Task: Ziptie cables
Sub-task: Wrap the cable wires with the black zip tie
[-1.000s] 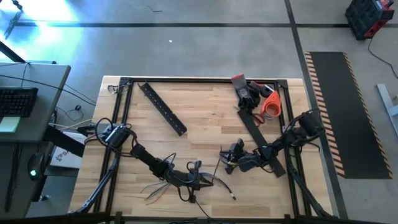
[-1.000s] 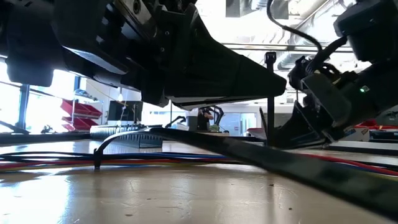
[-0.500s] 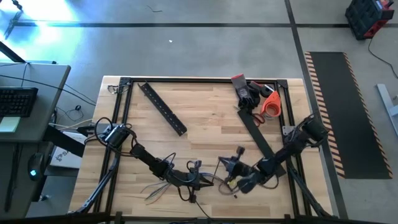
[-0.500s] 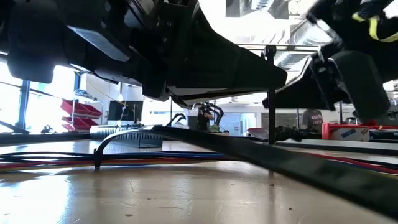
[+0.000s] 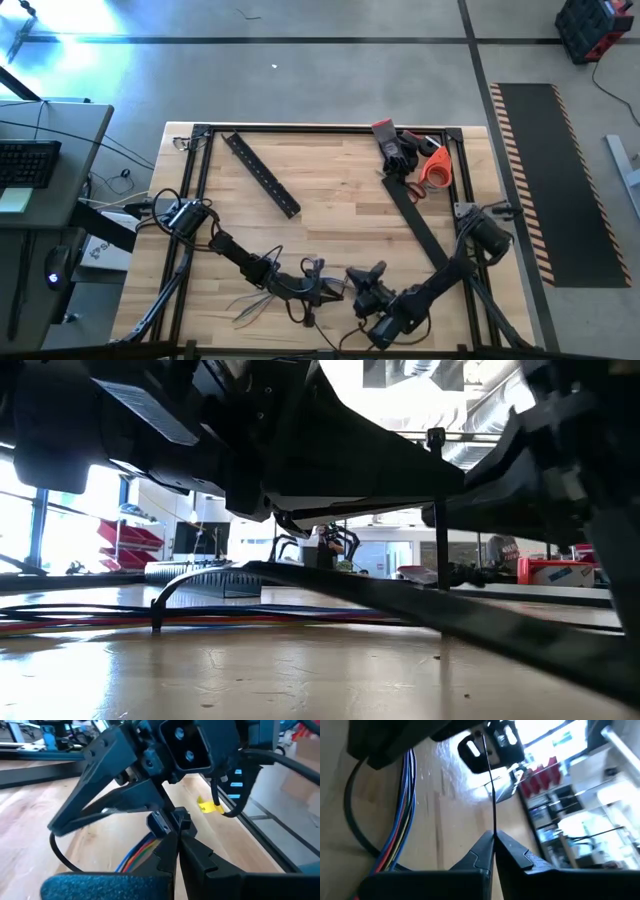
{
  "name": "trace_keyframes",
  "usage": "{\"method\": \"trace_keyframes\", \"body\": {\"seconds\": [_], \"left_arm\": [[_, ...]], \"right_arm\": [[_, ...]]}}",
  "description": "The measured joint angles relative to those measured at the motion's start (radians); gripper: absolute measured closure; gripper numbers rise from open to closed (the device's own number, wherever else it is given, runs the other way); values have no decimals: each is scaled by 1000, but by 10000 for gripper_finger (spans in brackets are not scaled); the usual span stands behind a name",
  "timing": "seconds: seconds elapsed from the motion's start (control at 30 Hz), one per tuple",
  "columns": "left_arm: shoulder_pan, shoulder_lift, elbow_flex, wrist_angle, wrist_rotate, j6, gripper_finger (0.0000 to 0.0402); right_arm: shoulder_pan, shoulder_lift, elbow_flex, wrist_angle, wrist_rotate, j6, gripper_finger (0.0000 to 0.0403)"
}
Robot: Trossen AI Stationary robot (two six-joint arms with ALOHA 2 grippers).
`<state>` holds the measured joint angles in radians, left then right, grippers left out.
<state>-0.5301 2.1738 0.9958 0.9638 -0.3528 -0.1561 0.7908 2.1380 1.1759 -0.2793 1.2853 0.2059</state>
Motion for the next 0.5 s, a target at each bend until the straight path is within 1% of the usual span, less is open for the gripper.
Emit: {"method": "trace_keyframes", "body": {"seconds": [0.13,0.27,0.4,0.5], "left_arm": [[0,0,0,-1,27,0,402],[3,0,0,-1,58,0,402],[3,0,0,-1,63,0,402],[3,0,0,-1,63,0,402]], "right_arm": [[21,21,27,-5,39,-45,403],[21,21,35,-2,32,-134,403],[25,21,34,-4,42,-207,403],[25,21,34,-5,31,-237,403]]}}
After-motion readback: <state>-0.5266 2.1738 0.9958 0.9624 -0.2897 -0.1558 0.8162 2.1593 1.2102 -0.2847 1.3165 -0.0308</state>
